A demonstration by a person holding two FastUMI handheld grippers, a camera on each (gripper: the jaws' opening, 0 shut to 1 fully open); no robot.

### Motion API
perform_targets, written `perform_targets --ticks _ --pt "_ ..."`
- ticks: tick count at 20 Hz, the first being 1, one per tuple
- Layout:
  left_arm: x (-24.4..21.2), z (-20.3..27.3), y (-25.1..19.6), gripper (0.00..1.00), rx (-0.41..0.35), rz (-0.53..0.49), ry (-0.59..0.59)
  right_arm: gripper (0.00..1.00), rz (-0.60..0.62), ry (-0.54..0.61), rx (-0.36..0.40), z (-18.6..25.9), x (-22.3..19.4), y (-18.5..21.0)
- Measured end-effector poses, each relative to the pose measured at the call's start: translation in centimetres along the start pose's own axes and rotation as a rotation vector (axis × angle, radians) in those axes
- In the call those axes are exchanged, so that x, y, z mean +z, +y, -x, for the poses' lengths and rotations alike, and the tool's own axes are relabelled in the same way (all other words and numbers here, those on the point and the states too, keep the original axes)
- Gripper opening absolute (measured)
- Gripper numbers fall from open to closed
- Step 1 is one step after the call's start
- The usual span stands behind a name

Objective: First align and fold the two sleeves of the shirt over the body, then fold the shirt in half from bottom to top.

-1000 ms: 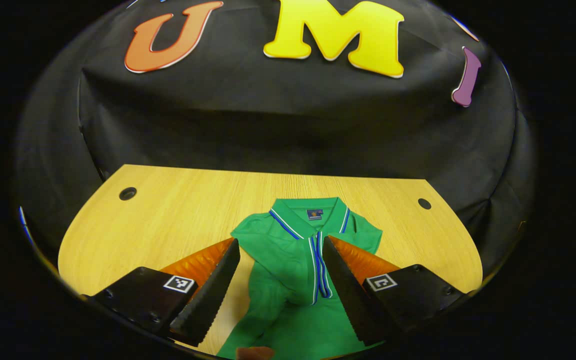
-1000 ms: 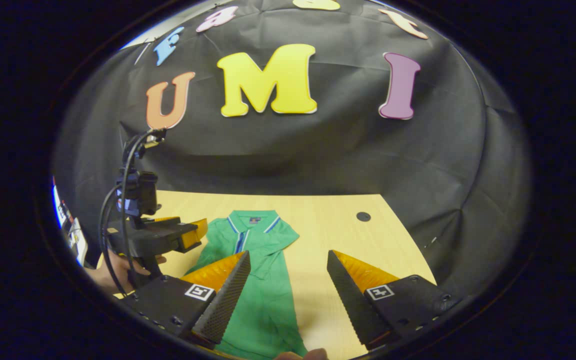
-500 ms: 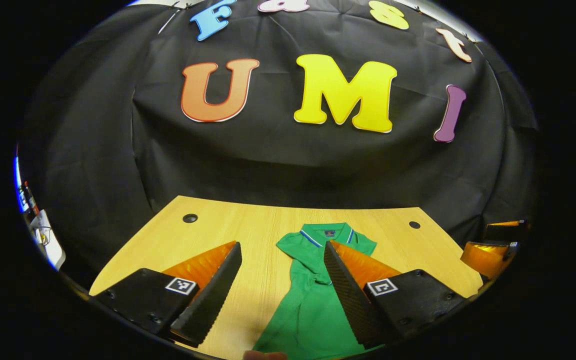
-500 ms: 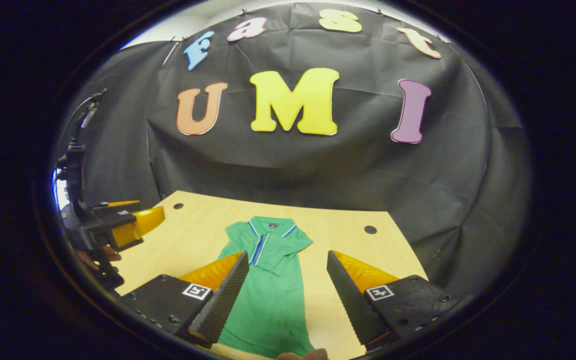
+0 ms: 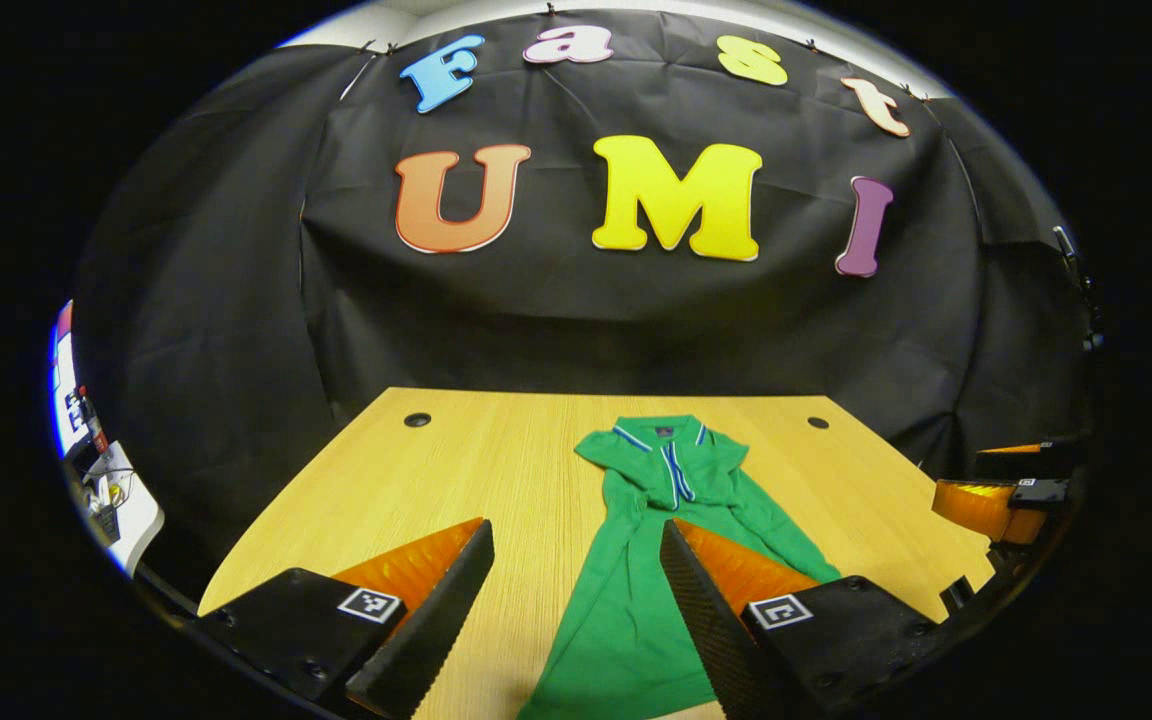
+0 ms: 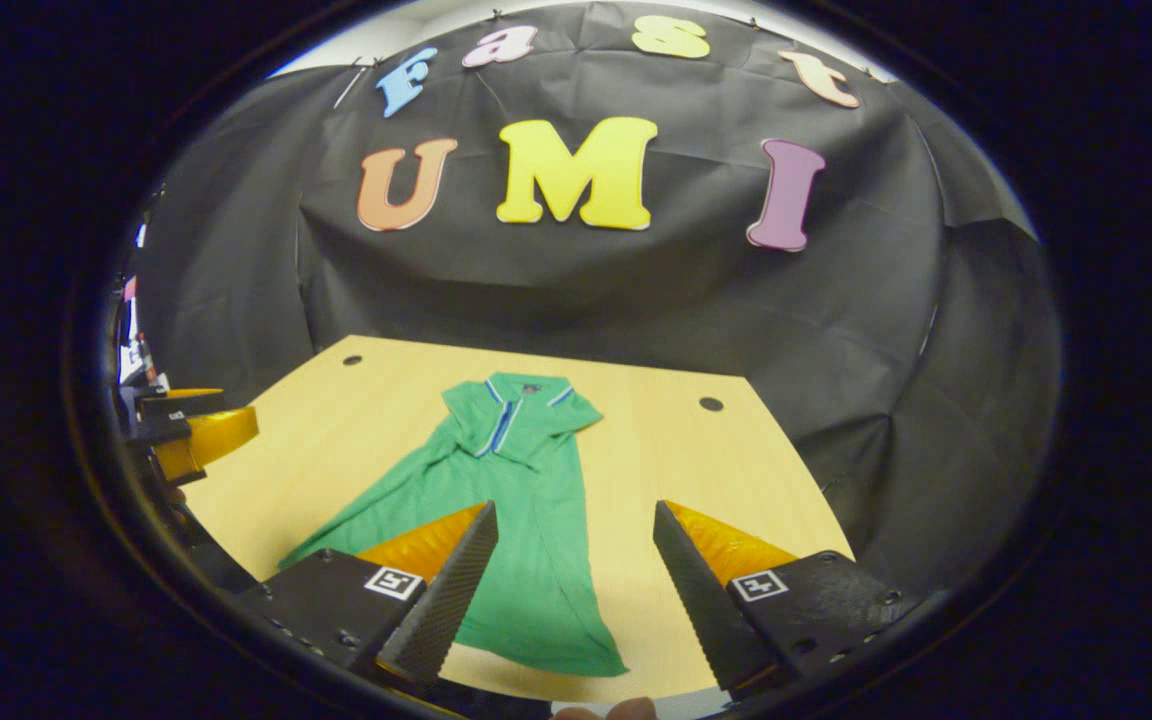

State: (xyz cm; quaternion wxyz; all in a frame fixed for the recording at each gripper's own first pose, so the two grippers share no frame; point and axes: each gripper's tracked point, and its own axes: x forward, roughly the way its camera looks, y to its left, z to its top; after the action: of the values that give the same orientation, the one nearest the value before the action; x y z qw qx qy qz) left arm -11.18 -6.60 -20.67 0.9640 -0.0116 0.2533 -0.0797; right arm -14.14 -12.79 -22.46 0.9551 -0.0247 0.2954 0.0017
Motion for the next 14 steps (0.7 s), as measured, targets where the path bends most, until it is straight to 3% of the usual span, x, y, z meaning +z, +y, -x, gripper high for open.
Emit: perform_targets --ticks 5,10,14 --pt "-5.9 1.2 0.2 1.00 -0.019 0.021 0.118 0.96 -0.014 0.088 -0.015 0.0 -5.9 -0.9" --pt "-14.3 1.1 0.4 1.00 -0.051 0.023 0.311 0.96 0.003 0.229 -0.027 -1.1 -12.6 -1.6" --pt "-17.5 0.7 1.2 1.00 -0.044 0.036 0.390 0.96 0.005 0.304 -0.027 -2.4 -15.9 -1.9"
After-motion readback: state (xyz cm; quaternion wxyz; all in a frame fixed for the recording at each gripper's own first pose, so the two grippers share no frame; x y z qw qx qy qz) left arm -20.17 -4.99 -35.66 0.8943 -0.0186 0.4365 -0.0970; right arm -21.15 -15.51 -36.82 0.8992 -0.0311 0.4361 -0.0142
